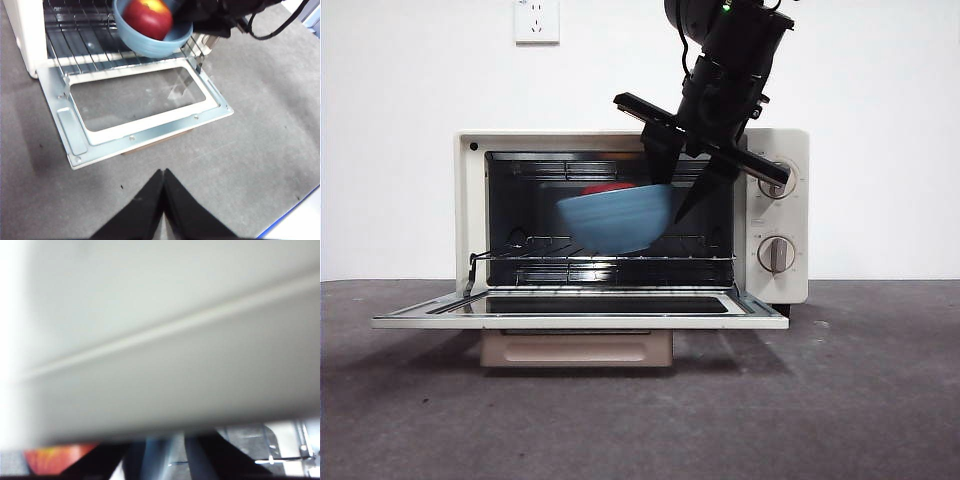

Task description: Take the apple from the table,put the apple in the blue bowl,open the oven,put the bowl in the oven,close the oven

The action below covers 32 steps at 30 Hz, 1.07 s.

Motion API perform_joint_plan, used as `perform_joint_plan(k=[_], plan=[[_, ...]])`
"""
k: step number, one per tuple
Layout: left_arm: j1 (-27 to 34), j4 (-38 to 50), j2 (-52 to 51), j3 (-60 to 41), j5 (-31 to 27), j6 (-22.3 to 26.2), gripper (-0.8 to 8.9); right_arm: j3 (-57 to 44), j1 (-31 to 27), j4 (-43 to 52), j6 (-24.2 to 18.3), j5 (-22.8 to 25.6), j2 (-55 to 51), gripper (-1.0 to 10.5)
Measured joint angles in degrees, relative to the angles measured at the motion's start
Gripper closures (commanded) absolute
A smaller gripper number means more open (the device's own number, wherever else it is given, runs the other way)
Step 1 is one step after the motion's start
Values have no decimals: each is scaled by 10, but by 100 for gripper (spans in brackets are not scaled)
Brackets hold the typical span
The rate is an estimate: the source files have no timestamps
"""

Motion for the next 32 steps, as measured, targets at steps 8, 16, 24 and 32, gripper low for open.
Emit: perform_joint_plan(k=[8,16,24,32], plan=[[0,-3,3,0,0,1,807,0,4,1,-15,0,0,825],[0,-2,9,0,0,2,807,0,4,-3,-28,0,-13,825],[0,-2,14,0,0,9,807,3,4,-34,-46,2,-37,825],[0,20,27,0,0,11,807,2,4,-78,-125,11,-104,825]])
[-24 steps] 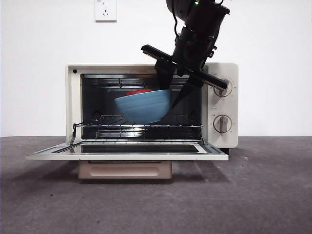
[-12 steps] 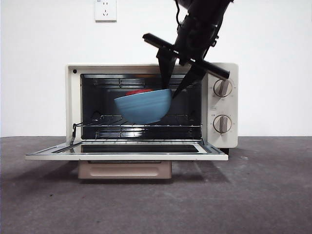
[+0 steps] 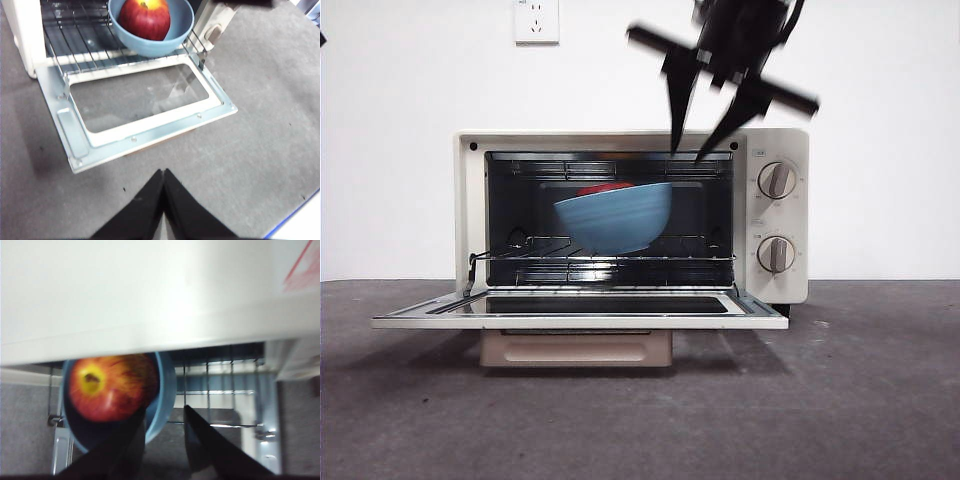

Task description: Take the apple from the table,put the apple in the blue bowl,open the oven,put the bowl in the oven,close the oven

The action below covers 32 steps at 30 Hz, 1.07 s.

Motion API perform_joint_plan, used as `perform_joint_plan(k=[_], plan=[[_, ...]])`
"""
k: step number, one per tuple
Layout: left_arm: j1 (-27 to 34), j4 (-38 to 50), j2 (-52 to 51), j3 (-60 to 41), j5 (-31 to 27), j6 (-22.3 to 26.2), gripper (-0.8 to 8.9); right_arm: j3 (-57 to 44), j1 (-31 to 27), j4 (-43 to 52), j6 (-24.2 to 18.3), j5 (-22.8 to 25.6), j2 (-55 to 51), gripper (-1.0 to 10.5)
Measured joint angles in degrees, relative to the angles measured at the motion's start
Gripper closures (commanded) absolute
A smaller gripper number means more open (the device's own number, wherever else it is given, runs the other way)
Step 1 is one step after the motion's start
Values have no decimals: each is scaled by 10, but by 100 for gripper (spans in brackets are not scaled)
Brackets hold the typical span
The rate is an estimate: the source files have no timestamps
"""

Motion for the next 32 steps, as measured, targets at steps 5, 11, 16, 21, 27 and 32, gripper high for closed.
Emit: perform_joint_plan(k=[5,11,16,21,27,32], plan=[[2,40,38,0,0,0,807,0,3,-38,-103,11,-76,825],[37,95,110,0,0,-12,807,0,21,-127,-221,41,-155,825],[88,137,169,0,41,-23,807,-11,33,-178,-277,52,-209,825],[145,192,236,-6,95,-46,807,-63,41,-180,-298,51,-273,825],[176,232,334,-10,97,-57,807,-177,43,-165,-305,51,-363,825],[176,290,411,-10,97,-61,807,-270,43,-163,-305,51,-435,825]])
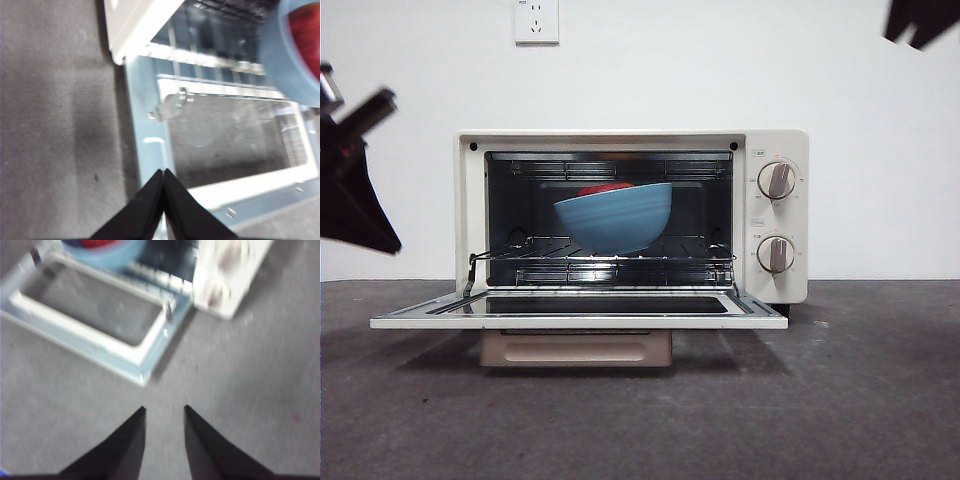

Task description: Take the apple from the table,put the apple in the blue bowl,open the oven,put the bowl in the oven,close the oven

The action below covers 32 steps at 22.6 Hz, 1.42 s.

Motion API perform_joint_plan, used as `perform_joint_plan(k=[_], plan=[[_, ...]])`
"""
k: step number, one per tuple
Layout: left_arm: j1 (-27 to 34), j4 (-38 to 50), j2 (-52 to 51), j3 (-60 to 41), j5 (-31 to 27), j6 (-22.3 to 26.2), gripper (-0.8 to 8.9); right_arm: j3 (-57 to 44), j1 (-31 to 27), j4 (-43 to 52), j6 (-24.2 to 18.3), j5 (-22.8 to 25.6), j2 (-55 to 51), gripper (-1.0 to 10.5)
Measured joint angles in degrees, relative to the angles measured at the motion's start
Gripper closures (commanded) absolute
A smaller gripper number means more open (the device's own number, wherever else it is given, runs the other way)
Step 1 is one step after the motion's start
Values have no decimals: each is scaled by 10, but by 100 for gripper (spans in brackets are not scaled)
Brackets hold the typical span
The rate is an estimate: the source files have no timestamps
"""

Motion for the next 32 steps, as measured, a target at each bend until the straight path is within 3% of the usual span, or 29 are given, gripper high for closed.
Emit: perform_joint_plan(k=[10,22,28,32], plan=[[-2,73,143,0,-17,0,807,-52,1,-3,18,0,-124,825],[-2,92,181,-3,103,-3,807,-52,1,-7,22,0,-144,825],[23,158,184,-5,177,-63,807,-52,1,-18,31,2,-144,825],[27,190,184,-5,191,-97,807,-52,1,-18,33,2,-144,825]])
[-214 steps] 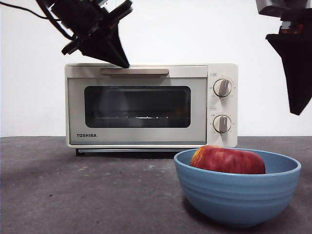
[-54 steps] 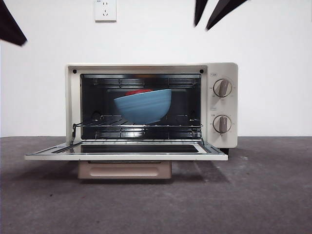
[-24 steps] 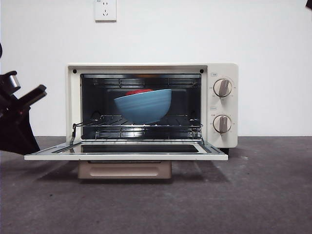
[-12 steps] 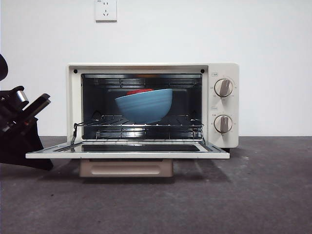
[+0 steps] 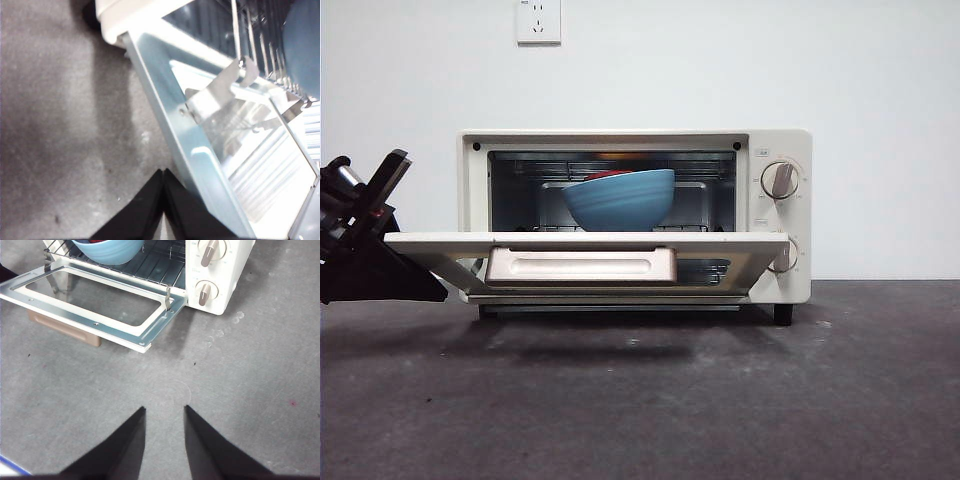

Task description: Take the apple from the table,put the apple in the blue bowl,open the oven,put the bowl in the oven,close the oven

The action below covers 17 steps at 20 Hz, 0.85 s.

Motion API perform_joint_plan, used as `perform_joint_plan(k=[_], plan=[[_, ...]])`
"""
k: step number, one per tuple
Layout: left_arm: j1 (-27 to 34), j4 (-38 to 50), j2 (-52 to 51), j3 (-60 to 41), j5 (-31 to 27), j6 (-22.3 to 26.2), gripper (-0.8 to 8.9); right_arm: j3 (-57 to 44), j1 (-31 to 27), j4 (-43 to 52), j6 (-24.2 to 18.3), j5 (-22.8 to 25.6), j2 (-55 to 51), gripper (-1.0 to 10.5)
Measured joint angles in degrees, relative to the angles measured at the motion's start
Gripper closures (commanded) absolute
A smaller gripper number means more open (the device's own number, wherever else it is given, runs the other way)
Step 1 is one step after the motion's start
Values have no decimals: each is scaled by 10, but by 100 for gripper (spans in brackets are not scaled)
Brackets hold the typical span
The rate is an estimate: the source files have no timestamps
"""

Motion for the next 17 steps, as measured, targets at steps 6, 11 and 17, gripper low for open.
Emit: perform_joint_plan(k=[6,11,17], plan=[[0,103,0,0,7,-54,807,0,0,0,7,0,0,825],[-6,236,0,5,17,-120,807,0,0,0,13,0,0,825],[-4,278,0,6,15,-163,807,0,0,0,13,10,0,825]])
